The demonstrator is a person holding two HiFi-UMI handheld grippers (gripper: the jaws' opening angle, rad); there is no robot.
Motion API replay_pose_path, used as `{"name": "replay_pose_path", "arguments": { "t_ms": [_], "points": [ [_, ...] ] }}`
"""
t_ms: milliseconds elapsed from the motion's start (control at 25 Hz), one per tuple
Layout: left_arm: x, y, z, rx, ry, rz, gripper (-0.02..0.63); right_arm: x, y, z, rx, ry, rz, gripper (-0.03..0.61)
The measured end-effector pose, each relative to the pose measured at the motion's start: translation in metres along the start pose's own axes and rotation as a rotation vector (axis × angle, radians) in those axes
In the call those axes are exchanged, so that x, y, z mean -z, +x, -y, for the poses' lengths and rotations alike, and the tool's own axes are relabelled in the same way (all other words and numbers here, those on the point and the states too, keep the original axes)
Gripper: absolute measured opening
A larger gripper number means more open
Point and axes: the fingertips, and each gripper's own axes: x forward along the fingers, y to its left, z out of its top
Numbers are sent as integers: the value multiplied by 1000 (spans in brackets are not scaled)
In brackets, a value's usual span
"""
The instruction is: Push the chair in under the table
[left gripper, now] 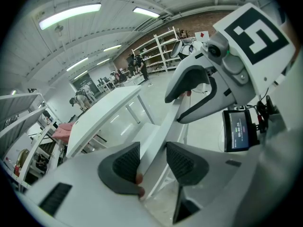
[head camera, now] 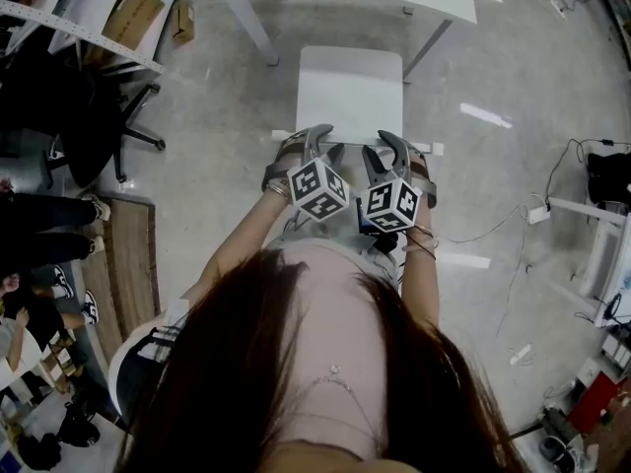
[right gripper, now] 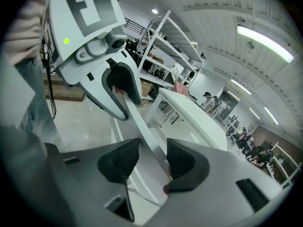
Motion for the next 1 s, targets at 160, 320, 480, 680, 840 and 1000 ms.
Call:
{"name": "replay_pose_path", "arguments": {
  "t_ms": [160, 320, 480, 680, 840, 1000],
  "points": [
    [-1, 5, -7, 1, -1, -4, 179, -2, 7, 5, -2, 3, 5, 184],
    [-4, 11, -13, -1, -4, -6, 179, -2, 13, 13, -2, 2, 10, 184],
    [-9, 16, -16, 3, -10, -12, 179, 0, 16, 19, -5, 0, 13, 184],
    [-10, 21, -23, 1, -14, -15, 179, -2, 21, 25, -5, -4, 20, 184],
    [-13, 27, -28, -1, -17, -19, 179, -2, 27, 32, -9, -7, 24, 184],
    [-18, 34, -33, -6, -20, -19, 179, 1, 33, 39, -9, -12, 27, 184]
  ]
}}
